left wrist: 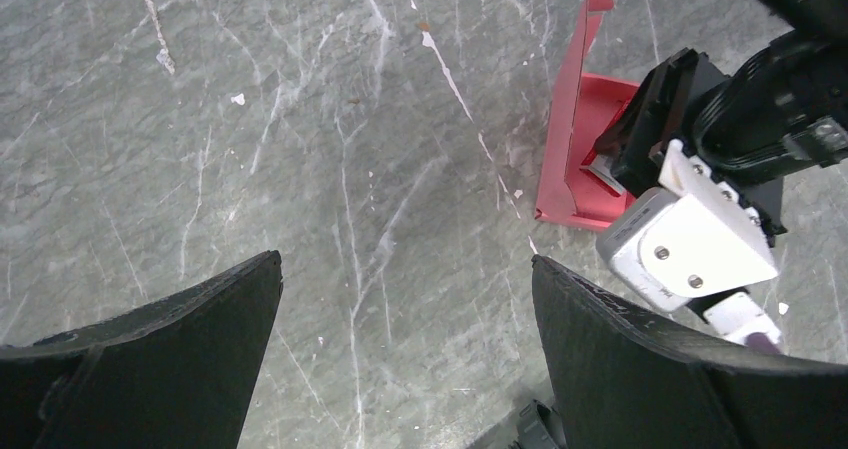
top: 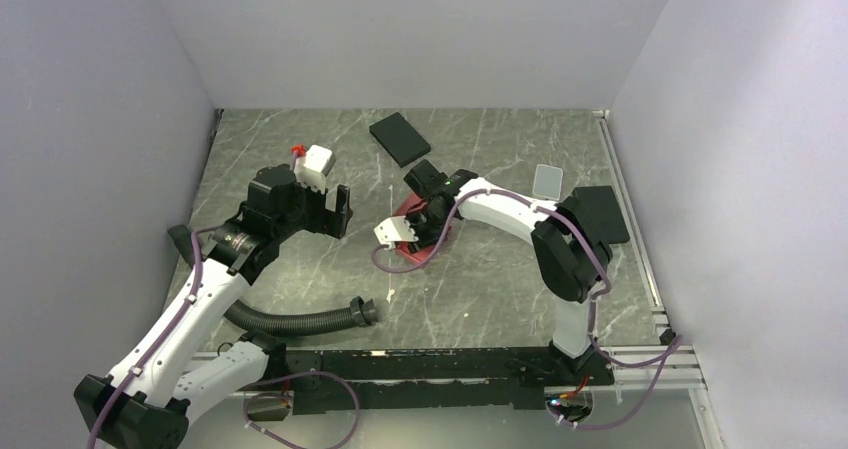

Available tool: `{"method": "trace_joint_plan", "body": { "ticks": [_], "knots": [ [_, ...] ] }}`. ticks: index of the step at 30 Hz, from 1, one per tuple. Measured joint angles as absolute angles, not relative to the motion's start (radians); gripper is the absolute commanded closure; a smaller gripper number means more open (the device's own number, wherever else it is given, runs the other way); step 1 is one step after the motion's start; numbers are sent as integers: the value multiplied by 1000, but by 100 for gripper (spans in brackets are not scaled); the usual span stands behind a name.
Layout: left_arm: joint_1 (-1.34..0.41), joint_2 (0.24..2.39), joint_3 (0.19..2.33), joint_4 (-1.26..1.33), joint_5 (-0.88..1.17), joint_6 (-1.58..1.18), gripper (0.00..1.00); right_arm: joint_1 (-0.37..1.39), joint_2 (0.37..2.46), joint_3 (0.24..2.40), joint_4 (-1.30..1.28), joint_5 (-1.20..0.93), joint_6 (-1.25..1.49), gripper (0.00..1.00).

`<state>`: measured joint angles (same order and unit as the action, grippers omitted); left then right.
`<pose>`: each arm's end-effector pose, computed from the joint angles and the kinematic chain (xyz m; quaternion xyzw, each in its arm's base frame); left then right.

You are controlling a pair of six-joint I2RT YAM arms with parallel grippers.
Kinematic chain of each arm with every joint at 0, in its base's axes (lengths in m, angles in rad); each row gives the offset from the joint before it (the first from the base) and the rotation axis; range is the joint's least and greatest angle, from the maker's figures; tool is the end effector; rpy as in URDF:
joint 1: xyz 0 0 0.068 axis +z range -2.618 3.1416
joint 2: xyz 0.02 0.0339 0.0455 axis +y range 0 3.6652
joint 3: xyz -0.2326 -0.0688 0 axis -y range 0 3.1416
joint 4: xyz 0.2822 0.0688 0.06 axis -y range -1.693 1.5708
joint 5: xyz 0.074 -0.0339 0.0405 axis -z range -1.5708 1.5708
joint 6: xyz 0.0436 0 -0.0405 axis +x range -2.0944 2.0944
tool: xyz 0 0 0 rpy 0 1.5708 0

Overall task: Fold the paper box
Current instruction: Place the product in the paper box, then close the paper box at the center of the board.

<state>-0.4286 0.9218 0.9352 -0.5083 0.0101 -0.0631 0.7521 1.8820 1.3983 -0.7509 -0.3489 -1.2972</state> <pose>0.2402 -0.1102 0.3067 0.1586 0.8440 -0.1289 0.4959 0.2869 0.2889 0.1483 -0.8448 0.4795 0.1204 0.2047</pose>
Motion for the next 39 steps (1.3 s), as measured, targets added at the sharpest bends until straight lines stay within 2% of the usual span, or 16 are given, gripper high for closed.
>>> {"method": "trace_joint_plan", "body": {
  "ticks": [6,10,14,18,21,24,27,29,31,33,39],
  "knots": [
    [-429,922,935,-508,10,-63,1,775,1908,1402,-742,-292,-1307,33],
    [-429,922,935,-508,10,-63,0,783,1908,1406,-731,-288,-1295,30],
    [-429,922,935,-508,10,-63,1,785,1905,1409,-733,-298,-1274,35],
    [-427,921,931,-506,14,-64,7,778,1856,1401,-763,-355,-1236,39],
    [-421,920,921,-505,31,-81,15,746,1744,1362,-782,-447,-1193,41],
    [-414,920,905,-498,62,-150,27,661,1629,1311,-767,-571,-1127,51],
    [-411,914,850,-460,117,-282,33,523,1560,1252,-683,-674,-984,57],
    [-411,905,787,-415,149,-364,38,448,1554,1213,-595,-710,-872,63],
    [-411,894,696,-348,189,-453,49,390,1565,1174,-509,-730,-756,68],
    [-411,896,601,-284,223,-533,56,363,1592,1151,-455,-754,-666,72],
    [-418,1028,508,-148,271,-652,57,373,1687,1147,-390,-795,-523,73]
  ]
}}
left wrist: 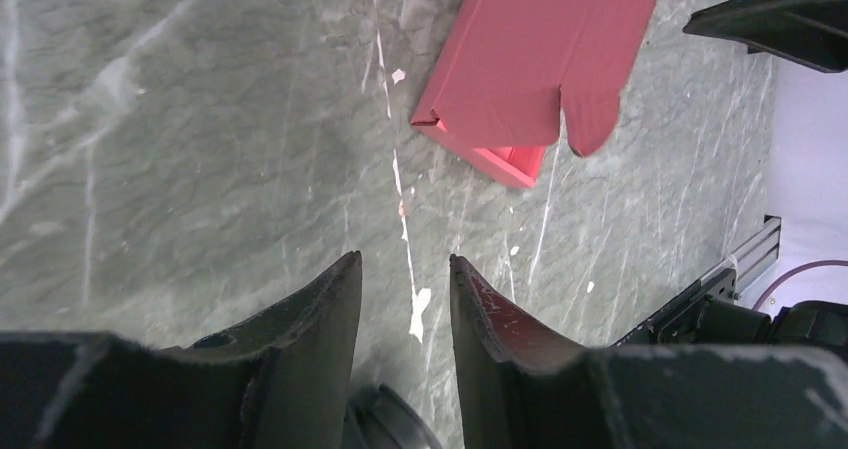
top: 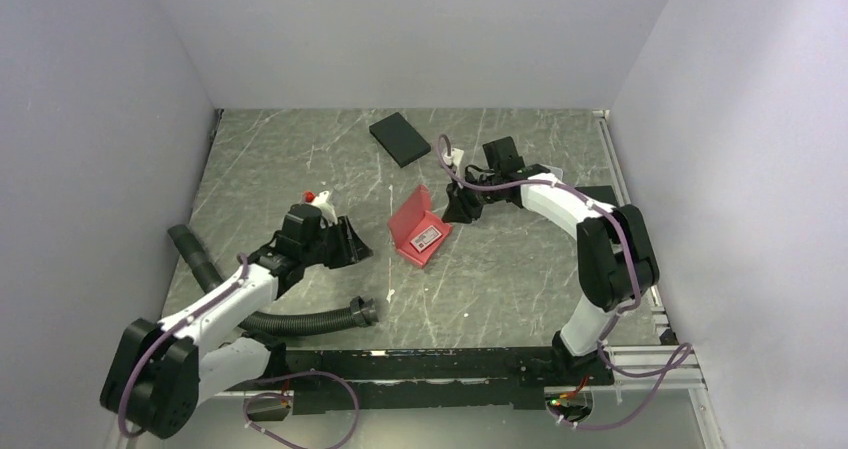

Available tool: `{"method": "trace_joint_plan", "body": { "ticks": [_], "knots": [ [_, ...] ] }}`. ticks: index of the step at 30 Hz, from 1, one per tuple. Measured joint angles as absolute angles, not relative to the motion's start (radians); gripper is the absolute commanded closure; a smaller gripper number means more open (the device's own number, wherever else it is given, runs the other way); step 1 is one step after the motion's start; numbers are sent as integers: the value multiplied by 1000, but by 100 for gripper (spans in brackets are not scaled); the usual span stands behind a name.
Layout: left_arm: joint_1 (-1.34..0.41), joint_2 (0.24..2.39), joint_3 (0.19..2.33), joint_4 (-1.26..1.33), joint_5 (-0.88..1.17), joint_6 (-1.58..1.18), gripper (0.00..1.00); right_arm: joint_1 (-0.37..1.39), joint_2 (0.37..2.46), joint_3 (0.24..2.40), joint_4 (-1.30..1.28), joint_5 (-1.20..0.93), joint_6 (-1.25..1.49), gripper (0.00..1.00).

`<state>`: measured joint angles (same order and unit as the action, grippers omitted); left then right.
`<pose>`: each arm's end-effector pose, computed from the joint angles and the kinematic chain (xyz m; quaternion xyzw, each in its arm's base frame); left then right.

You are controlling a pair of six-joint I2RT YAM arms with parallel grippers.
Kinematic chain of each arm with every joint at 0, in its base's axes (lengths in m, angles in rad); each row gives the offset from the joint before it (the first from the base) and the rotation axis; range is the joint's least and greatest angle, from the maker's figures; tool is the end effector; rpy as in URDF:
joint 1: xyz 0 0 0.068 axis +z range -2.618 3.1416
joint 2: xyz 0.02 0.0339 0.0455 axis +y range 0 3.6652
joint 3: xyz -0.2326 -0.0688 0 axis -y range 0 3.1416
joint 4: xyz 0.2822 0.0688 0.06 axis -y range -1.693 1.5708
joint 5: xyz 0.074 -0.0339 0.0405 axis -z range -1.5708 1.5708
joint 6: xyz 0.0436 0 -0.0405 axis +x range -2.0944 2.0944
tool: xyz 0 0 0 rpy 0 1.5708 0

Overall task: Fold the paper box
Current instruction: Close the paper box at the center of the board.

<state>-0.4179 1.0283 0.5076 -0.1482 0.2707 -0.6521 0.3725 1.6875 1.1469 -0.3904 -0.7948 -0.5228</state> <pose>0.2380 -0.1184 0.1524 -0.0458 0.8926 -0.3246 0.3096 0.3448 0.1681 0.1669 -0.4886 0.7364 0.3446 0.3167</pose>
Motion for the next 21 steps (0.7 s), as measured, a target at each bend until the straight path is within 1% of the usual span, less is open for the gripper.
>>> {"method": "trace_joint_plan", "body": {
  "ticks": [6,10,12,18,21],
  "knots": [
    [-450,1169,486,34,284,-686,58,375,1767,1149,-355,-753,-429,73],
    [-461,1248,495,107,285,-685,57,374,1799,1156,-343,-711,-385,69],
    [-465,1290,516,129,287,-685,57,374,1801,1156,-331,-694,-367,68],
    [-472,1373,571,186,292,-674,58,360,1818,1189,-273,-636,-289,74],
    [-474,1407,596,201,293,-673,58,348,1827,1199,-231,-604,-247,74]
  ]
}}
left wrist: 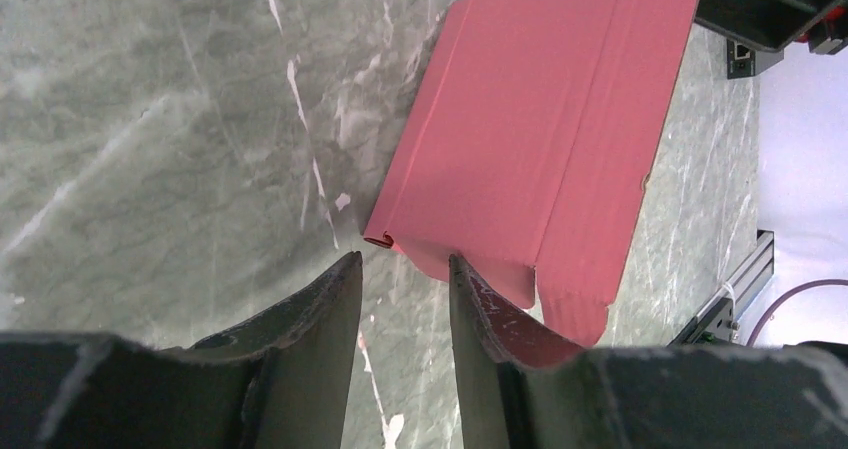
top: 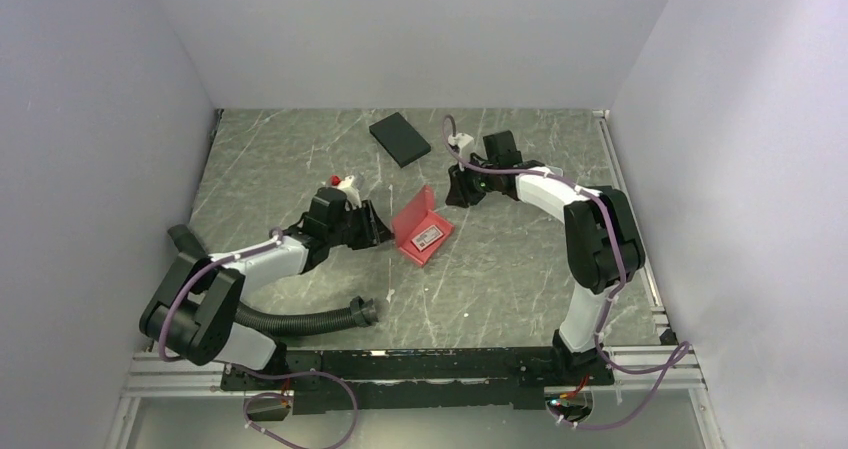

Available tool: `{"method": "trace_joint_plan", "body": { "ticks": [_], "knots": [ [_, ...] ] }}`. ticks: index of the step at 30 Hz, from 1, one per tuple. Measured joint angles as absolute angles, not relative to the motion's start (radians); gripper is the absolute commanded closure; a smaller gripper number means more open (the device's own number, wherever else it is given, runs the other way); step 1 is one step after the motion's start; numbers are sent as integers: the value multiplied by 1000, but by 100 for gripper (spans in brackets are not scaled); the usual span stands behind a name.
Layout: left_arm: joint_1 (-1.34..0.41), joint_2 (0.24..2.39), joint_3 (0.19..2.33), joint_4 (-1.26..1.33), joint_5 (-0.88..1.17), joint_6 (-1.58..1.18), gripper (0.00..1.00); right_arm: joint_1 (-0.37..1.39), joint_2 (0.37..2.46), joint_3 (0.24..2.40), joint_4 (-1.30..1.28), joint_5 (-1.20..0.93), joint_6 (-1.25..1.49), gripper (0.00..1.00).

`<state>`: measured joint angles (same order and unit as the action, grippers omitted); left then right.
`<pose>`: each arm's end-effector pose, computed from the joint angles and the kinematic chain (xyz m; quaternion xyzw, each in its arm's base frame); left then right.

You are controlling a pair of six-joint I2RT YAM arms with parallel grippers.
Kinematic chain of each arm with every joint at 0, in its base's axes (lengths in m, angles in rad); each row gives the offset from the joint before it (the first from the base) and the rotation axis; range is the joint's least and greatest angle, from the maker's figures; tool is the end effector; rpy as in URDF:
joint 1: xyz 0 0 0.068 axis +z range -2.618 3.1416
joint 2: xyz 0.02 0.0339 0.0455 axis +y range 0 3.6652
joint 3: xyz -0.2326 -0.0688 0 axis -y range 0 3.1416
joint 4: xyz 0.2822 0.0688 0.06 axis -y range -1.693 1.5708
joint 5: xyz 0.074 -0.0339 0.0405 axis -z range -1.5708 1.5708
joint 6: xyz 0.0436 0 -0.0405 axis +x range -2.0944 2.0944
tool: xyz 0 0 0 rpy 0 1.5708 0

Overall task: Fold the paper box
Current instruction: Close the paper box at the center of the board.

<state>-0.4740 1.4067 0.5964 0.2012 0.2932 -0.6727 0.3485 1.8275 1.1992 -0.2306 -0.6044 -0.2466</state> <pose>0.2744 -0.1550 0.1137 -0.0198 0.8795 -0.3570 0.3141 0.3810 0.1648 0.1380 -0.3615 0.8251 0.2955 0.3180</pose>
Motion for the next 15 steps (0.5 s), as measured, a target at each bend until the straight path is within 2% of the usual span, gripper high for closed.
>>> {"method": "trace_joint_plan", "body": {
  "ticks": [15],
  "knots": [
    [-474,1588,842,165,270,-637,57,307,1898,1278,-171,-617,-170,71]
  ]
}}
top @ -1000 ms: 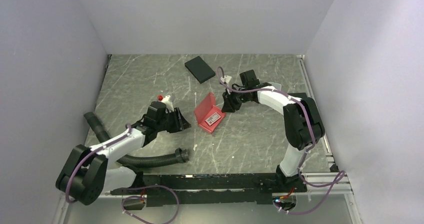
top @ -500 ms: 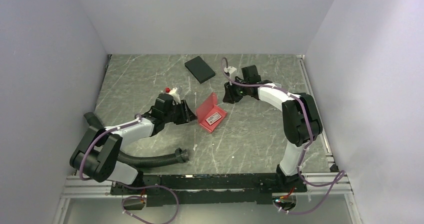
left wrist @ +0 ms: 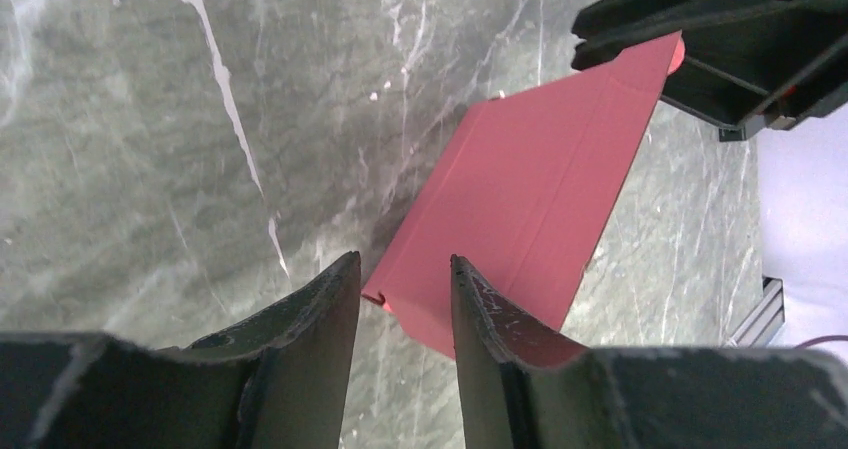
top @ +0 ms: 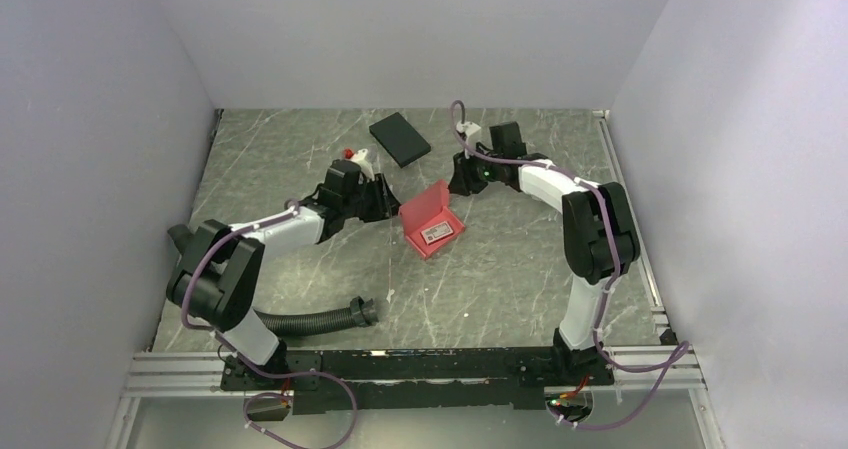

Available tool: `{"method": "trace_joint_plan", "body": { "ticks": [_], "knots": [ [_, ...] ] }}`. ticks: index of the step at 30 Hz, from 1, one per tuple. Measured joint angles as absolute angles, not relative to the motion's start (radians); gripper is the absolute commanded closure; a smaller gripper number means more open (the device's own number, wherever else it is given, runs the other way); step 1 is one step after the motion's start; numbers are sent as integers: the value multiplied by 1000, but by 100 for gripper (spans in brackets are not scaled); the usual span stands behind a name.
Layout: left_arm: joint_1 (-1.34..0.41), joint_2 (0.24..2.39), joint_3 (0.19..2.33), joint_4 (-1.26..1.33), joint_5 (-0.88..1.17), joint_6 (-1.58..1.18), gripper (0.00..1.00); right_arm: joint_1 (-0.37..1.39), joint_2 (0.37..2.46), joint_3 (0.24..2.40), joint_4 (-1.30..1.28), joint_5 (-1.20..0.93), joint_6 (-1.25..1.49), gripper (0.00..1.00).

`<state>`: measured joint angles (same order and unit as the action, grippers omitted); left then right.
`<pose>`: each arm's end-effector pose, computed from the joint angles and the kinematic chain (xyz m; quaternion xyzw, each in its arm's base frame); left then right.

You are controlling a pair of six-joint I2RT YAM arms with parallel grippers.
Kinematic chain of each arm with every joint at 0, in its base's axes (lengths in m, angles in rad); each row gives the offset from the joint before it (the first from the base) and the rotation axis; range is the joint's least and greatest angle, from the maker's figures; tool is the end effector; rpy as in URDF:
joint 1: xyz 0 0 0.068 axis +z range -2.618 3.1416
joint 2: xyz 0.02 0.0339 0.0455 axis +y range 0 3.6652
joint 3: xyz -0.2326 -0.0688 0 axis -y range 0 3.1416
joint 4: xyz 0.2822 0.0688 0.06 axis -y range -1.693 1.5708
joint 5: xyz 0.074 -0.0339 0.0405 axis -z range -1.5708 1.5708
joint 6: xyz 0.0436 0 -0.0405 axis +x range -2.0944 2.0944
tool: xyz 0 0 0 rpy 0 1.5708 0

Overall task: Fold the paper box
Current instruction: Close the paper box at the center of the board.

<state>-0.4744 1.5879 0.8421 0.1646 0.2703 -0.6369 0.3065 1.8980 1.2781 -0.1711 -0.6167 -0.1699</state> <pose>0.3229 -0.1789 0.1350 -0.0070 0.8744 -0.3489 0.3372 0.4084 0.1557 0.1407 -0.3200 0.8292 0.3048 0.3422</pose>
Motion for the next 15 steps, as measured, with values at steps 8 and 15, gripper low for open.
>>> {"method": "trace_joint_plan", "body": {
  "ticks": [8,15],
  "knots": [
    [-434,1631,901,112,228,-610,54,230,1898,1246,-194,-667,-186,57],
    [-405,1459,741,89,201,-606,54,207,1839,1231,-208,-657,-281,40]
  ]
}}
